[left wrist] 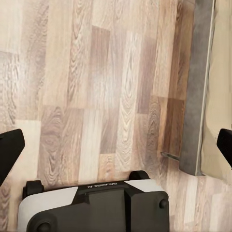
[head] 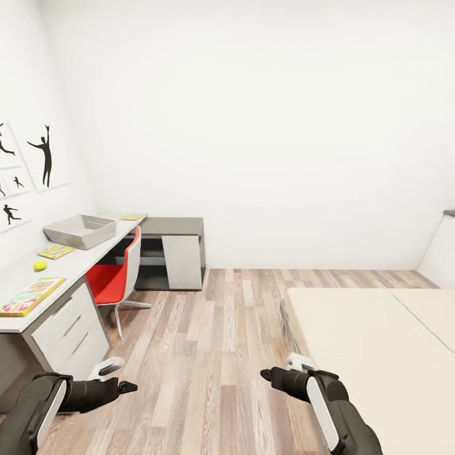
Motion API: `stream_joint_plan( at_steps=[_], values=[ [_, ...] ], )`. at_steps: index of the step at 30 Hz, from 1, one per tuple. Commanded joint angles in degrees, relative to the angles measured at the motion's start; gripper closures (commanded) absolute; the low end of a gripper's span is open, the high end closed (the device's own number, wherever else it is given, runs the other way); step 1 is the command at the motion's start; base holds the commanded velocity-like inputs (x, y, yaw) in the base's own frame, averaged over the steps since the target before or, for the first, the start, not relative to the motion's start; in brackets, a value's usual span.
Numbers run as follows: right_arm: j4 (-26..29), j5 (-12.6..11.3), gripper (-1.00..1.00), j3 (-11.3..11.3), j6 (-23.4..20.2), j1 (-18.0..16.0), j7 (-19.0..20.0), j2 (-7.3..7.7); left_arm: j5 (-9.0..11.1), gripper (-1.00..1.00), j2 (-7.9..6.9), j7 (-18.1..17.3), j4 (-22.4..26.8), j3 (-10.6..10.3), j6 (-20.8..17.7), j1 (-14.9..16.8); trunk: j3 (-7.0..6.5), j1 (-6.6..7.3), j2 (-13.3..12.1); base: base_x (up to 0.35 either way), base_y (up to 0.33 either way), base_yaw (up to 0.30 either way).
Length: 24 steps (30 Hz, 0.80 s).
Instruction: Put all the toys in the child's room - the three board games (two on the bed and one on the table), the two jigsaw puzzles on the table, and the tennis ball on the table - inside the toy box on the table in the child's room.
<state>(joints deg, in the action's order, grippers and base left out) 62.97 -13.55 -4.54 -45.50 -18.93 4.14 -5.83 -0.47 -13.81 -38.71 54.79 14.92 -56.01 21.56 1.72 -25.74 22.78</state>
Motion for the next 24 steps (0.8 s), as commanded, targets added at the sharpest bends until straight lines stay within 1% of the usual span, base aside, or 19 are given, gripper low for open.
stream_joint_plan(
  at_steps=[1, 10, 24],
  values=[
    [0.0, 0.3, -1.0, -0.2, -0.3, -0.1, 0.4, -0.06, -0.1, -1.0, 0.02, -0.2, 0.0, 0.1, -0.4, 0.1, 0.14, -0.04, 0.1, 0.0, -0.241, 0.0],
    [0.0, 0.3, -1.0, -0.2, -0.3, -0.1, 0.4, -0.06, -0.1, -1.0, 0.02, -0.2, 0.0, 0.1, -0.4, 0.1, 0.14, -0.04, 0.1, 0.0, -0.242, 0.0],
    [0.0, 0.3, -1.0, -0.2, -0.3, -0.1, 0.5, -0.06, -0.1, -1.0, 0.52, -0.1, 0.0, 0.1, -0.4, 0.1, 0.14, -0.04, 0.1, 0.0, -0.243, 0.0]
  ],
)
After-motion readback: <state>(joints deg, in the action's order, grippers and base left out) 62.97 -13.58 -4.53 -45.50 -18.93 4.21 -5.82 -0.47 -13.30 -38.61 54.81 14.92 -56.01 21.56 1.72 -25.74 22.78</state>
